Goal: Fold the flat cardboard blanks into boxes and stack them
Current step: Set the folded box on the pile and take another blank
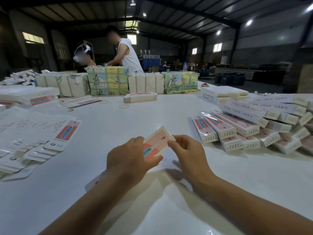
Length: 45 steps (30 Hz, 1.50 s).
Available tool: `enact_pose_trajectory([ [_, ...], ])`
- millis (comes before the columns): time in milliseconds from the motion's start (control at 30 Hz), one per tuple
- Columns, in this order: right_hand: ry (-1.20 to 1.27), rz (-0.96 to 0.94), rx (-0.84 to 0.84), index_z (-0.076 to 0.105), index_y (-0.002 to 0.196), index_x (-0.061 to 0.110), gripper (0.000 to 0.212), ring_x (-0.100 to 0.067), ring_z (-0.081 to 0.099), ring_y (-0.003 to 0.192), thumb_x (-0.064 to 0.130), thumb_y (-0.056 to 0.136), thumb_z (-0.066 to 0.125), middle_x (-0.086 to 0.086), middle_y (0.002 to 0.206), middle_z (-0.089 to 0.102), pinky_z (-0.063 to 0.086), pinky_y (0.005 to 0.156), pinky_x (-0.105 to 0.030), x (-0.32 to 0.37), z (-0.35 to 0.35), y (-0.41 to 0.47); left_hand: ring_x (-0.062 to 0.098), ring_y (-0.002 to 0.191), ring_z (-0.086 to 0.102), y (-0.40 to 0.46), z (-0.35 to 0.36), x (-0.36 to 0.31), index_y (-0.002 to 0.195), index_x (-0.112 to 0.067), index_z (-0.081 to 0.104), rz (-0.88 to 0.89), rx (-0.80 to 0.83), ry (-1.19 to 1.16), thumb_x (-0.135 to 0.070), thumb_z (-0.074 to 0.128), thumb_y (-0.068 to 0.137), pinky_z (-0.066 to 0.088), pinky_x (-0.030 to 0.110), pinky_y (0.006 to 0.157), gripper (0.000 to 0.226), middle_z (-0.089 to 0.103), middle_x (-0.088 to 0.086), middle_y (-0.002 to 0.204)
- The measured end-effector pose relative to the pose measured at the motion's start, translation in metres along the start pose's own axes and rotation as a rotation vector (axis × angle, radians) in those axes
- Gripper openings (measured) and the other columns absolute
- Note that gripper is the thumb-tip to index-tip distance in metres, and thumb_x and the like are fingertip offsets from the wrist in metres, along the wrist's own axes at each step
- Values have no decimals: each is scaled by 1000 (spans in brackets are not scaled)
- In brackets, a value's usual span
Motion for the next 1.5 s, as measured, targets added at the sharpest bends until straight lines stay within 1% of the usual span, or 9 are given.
enact_pose_trajectory([
  [100,-99,-87,-32,73,90,18,11,6,60,71,21,90,62,18,74,68,42,65,-8,1,-1,0,11,75,56,0,1,2,106,-32,47,-8,13,-21,-77,46,74,49,24,66,55,59,-13,106],
  [267,-158,-234,-31,71,92,32,20,4,64,85,18,94,58,37,77,63,49,75,-12,7,1,-7,10,72,54,-1,2,1,110,-33,47,-5,32,-63,-77,45,73,43,17,60,58,59,-15,109],
  [567,-268,-223,52,67,109,22,20,-5,62,91,19,94,54,10,101,69,51,82,-25,5,5,-5,10,80,59,2,-3,10,111,-32,49,15,108,-118,-70,51,78,55,26,73,51,59,-13,115],
  [767,-509,-438,376,1,143,43,83,-2,5,143,28,88,62,24,154,3,9,113,-12,4,11,-3,9,80,61,5,0,20,105,-37,44,105,306,-151,-79,48,65,53,18,72,59,56,-20,102],
  [900,-715,-724,455,39,144,19,65,-24,35,130,25,85,67,-1,144,43,34,107,-34,6,14,-5,3,82,60,2,2,21,95,-43,47,181,367,-223,-80,53,56,52,21,77,54,59,-22,92],
  [1000,-882,-803,363,49,137,18,56,-26,49,112,35,86,65,-4,128,56,46,87,-41,7,8,0,4,106,52,2,2,25,131,-34,46,209,231,-165,-72,57,72,44,23,95,71,54,-16,124],
  [1167,-877,-489,-9,51,133,24,48,-20,49,99,44,90,57,-3,115,61,43,77,-32,22,-65,60,35,112,51,10,-6,36,122,-12,61,183,-161,-98,-65,39,70,45,54,86,78,60,9,123],
  [1267,-834,-317,-261,58,125,21,41,-16,48,81,40,90,58,-5,103,62,36,60,-25,33,-135,106,33,108,55,16,27,54,108,-18,69,72,10,-105,-62,44,67,47,52,85,66,65,4,113],
  [1500,-1164,147,-500,58,119,15,40,-34,50,109,43,94,43,-16,124,50,42,81,-38,3,-257,151,32,99,61,26,63,75,91,-41,63,-22,173,-163,-72,40,61,48,52,85,49,66,3,101],
])
Point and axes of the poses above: each hand's wrist, its own y-axis towards the middle knuckle, its own z-axis out of the palm, x = y × z, the point moved 4 cm from there along y, towards the middle knuckle
